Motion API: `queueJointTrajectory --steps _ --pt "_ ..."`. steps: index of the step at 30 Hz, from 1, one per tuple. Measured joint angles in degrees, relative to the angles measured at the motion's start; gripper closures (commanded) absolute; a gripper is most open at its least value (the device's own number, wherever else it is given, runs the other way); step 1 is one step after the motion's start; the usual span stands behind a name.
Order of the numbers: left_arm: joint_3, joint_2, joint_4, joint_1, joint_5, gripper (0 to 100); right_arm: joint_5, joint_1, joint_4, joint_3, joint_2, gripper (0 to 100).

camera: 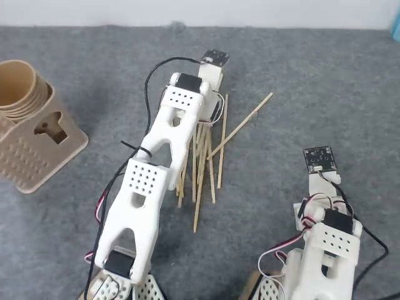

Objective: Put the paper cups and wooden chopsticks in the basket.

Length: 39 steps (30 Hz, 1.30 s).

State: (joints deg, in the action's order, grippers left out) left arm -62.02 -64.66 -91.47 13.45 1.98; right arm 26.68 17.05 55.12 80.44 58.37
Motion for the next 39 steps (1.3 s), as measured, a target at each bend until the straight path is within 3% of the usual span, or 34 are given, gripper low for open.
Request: queueJointTrajectory --steps 4,11,15,18,26,31,35,39 --pt "-1.05 0.0 -6.33 0.0 -0.18 99 0.0 0.0 0.0 0.0 0.0 99.1" --pt "8.0 3.43 -6.68 -0.35 -0.18 99 0.0 0.0 0.0 0.0 0.0 99.1" --pt "22.07 11.69 -6.68 -0.35 -0.26 99 0.0 0.0 0.0 0.0 0.0 99.1" --pt "35.34 20.48 -6.68 -0.44 -4.4 99 0.0 0.0 0.0 0.0 0.0 99.1" --pt "65.14 52.22 -4.57 -2.37 -11.25 99 0.0 0.0 0.0 0.0 0.0 99.1" --pt "69.01 67.52 -0.26 -4.31 -11.6 95 0.0 0.0 0.0 0.0 0.0 99.1" --pt "69.89 69.19 -0.44 -4.31 -11.6 83 0.0 0.0 0.0 0.0 0.0 99.1" --pt "70.68 69.19 -4.66 -4.48 -11.6 82 0.0 0.0 0.0 0.0 0.0 99.1"
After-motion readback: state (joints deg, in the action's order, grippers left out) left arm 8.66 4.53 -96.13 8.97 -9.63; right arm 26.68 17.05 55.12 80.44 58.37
